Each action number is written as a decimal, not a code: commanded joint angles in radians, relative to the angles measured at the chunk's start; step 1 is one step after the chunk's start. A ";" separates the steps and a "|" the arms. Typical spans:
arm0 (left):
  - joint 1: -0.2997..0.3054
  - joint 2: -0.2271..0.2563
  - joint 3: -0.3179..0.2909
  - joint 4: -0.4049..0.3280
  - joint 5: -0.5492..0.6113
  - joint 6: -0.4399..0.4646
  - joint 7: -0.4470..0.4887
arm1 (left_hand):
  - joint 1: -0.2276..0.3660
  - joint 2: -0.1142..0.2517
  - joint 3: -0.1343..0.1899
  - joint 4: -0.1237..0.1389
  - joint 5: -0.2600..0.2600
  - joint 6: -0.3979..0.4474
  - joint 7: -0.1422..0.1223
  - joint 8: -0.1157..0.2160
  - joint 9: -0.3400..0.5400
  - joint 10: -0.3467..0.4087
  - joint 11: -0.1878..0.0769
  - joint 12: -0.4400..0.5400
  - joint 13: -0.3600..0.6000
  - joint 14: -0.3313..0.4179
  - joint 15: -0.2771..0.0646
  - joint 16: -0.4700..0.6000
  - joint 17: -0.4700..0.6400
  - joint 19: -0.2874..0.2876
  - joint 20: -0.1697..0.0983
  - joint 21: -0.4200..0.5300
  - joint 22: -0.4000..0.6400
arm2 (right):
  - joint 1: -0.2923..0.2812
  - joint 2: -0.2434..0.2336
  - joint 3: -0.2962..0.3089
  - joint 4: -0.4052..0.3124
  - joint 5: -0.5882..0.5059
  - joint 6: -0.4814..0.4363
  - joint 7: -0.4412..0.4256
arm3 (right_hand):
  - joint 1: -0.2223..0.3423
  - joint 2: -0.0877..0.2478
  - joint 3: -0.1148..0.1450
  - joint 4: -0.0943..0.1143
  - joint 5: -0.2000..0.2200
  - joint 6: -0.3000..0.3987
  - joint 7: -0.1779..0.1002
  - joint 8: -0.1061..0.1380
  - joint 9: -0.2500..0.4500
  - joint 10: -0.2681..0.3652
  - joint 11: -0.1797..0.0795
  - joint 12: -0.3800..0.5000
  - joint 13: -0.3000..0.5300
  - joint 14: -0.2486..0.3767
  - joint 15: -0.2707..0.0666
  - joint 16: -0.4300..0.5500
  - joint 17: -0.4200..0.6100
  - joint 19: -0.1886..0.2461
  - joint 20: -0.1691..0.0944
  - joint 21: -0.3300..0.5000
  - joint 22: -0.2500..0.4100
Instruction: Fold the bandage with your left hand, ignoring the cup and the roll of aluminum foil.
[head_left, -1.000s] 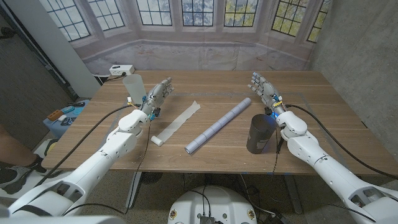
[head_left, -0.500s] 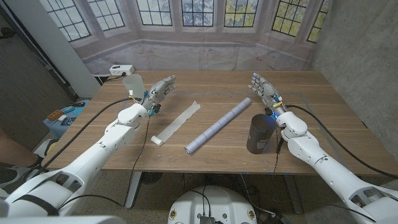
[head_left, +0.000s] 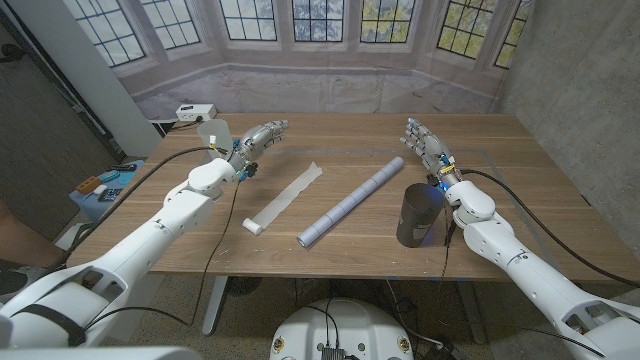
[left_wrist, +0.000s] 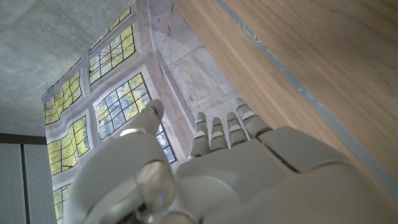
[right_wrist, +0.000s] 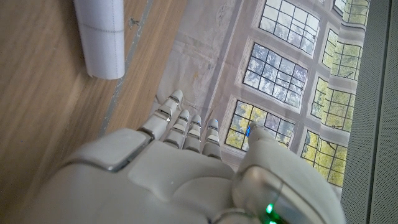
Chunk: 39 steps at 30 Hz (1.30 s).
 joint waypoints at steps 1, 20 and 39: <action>0.016 0.065 0.009 -0.081 0.085 0.025 0.063 | 0.040 -0.015 -0.005 -0.011 0.003 0.065 -0.011 0.012 0.001 0.050 -0.022 0.010 0.002 0.050 -0.019 0.008 0.003 0.038 -0.007 0.009 0.003 | -0.003 -0.006 -0.001 -0.005 -0.004 0.004 0.007 | 0.008 0.002 0.005 -0.006 0.003 0.011 0.002 0.006 0.004 0.004 0.003 0.007 0.005 0.007 -0.021 0.007 0.003 0.011 -0.047 0.007 0.004; -0.031 0.137 0.060 -0.209 0.304 0.188 0.138 | 0.223 -0.112 -0.045 -0.013 -0.020 0.303 -0.013 0.032 0.004 0.177 -0.054 0.005 0.003 0.191 -0.051 0.009 0.006 0.149 -0.029 0.025 0.009 | 0.014 -0.002 -0.003 0.030 0.006 0.018 0.043 | 0.007 0.003 0.006 -0.012 0.002 0.018 0.008 0.007 0.004 0.005 0.006 0.008 0.005 0.008 -0.022 0.009 0.002 0.014 -0.047 0.008 0.004; -0.213 0.163 0.193 -0.256 0.473 0.407 -0.053 | 0.265 -0.119 -0.103 0.015 -0.035 0.311 -0.034 -0.015 0.008 0.058 0.026 -0.048 0.007 0.048 0.010 -0.019 0.014 0.030 0.009 -0.024 0.013 | -0.004 -0.021 0.012 0.022 0.020 0.024 0.055 | 0.006 0.005 0.007 -0.017 0.001 0.023 0.012 0.007 0.004 0.005 0.015 0.008 0.006 0.009 -0.020 0.011 0.001 0.017 -0.047 0.008 0.004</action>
